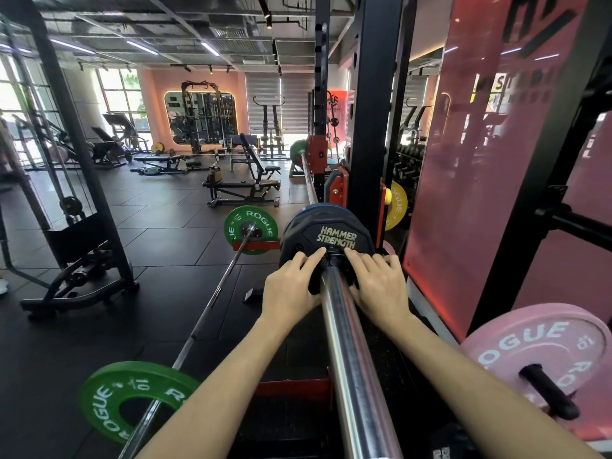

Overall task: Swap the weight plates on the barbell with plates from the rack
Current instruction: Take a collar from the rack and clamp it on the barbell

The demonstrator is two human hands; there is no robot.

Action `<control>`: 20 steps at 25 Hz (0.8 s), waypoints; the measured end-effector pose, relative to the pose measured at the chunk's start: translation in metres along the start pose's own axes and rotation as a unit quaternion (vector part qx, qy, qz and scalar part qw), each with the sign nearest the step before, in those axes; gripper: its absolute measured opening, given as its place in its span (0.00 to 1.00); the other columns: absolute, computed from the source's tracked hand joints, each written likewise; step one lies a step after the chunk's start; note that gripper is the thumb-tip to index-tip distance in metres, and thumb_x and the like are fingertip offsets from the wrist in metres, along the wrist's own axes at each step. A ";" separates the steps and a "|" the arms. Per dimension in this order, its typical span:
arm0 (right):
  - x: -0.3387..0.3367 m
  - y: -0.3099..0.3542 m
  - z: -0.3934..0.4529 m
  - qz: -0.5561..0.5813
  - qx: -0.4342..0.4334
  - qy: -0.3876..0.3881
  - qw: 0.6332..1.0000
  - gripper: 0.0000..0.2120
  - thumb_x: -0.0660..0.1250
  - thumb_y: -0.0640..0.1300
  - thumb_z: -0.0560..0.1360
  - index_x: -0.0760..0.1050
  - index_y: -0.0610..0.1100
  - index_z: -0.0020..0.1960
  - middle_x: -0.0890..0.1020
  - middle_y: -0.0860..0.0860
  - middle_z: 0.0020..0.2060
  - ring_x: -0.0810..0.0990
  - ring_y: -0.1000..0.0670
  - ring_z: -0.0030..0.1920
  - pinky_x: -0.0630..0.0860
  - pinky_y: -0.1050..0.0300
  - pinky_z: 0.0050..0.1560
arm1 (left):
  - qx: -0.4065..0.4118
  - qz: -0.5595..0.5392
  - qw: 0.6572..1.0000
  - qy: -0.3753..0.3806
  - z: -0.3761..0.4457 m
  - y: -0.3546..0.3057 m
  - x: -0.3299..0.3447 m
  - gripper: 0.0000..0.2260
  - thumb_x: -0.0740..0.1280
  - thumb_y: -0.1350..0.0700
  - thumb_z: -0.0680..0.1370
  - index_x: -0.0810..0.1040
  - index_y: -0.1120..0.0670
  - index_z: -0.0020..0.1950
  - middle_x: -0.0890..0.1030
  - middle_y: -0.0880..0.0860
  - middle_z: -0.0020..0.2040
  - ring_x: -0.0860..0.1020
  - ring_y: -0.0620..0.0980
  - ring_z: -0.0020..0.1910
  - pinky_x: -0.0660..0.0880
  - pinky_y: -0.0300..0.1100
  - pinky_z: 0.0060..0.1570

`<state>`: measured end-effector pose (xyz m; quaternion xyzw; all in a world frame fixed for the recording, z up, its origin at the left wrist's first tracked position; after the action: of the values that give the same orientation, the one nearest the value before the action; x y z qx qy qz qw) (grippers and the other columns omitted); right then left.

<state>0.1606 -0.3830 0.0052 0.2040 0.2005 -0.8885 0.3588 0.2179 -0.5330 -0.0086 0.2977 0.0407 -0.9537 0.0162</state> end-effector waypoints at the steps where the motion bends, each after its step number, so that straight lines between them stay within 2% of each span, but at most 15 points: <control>1: 0.000 0.001 0.002 -0.013 -0.004 0.016 1.000 0.30 0.75 0.43 0.65 0.74 0.39 0.65 0.82 0.47 0.52 0.78 0.45 0.45 0.71 0.49 0.46 | 0.002 0.012 1.000 0.007 0.001 -0.002 0.000 0.29 0.62 0.40 0.71 0.71 0.47 0.71 0.74 0.46 0.48 0.75 0.47 0.40 0.66 0.38 0.28; 4: -0.002 -0.001 0.003 -0.036 0.011 0.065 0.997 0.32 0.74 0.49 0.66 0.71 0.42 0.68 0.80 0.46 0.57 0.76 0.43 0.49 0.70 0.48 0.47 | 0.002 0.033 0.999 0.019 0.001 -0.004 -0.002 0.32 0.58 0.38 0.69 0.70 0.49 0.71 0.74 0.49 0.52 0.73 0.50 0.47 0.68 0.41 0.32; 7: -0.007 -0.003 -0.004 -0.041 0.044 0.092 0.994 0.34 0.70 0.58 0.70 0.68 0.43 0.70 0.78 0.46 0.59 0.76 0.43 0.52 0.70 0.47 0.47 | -0.004 0.041 0.998 0.038 -0.007 -0.003 -0.008 0.37 0.60 0.33 0.68 0.68 0.50 0.73 0.75 0.51 0.58 0.72 0.52 0.52 0.74 0.46 0.44; 10: -0.015 -0.002 -0.016 -0.051 0.066 0.116 0.990 0.36 0.69 0.62 0.70 0.67 0.44 0.71 0.77 0.46 0.61 0.76 0.42 0.53 0.70 0.47 0.48 | -0.001 0.049 0.996 0.069 -0.017 -0.004 -0.018 0.41 0.63 0.28 0.67 0.67 0.49 0.75 0.74 0.52 0.63 0.72 0.53 0.58 0.73 0.49 0.53; 20: -0.084 0.021 -0.048 -0.059 0.089 0.141 0.984 0.38 0.69 0.63 0.69 0.65 0.45 0.72 0.76 0.47 0.63 0.74 0.43 0.54 0.70 0.47 0.47 | 0.019 0.044 0.996 0.076 -0.056 -0.024 -0.078 0.42 0.62 0.26 0.68 0.67 0.50 0.74 0.74 0.54 0.65 0.72 0.56 0.61 0.71 0.54 0.56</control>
<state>0.2413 -0.3258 0.0028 0.3459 0.1813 -0.8848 0.2541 0.3119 -0.5033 -0.0085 0.3706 0.0106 -0.9274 0.0497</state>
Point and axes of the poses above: each hand's wrist, its own z-axis towards the middle knuckle, its own x-axis out of the palm, y = z × x, the point moved 7 cm from there along z, towards the middle knuckle
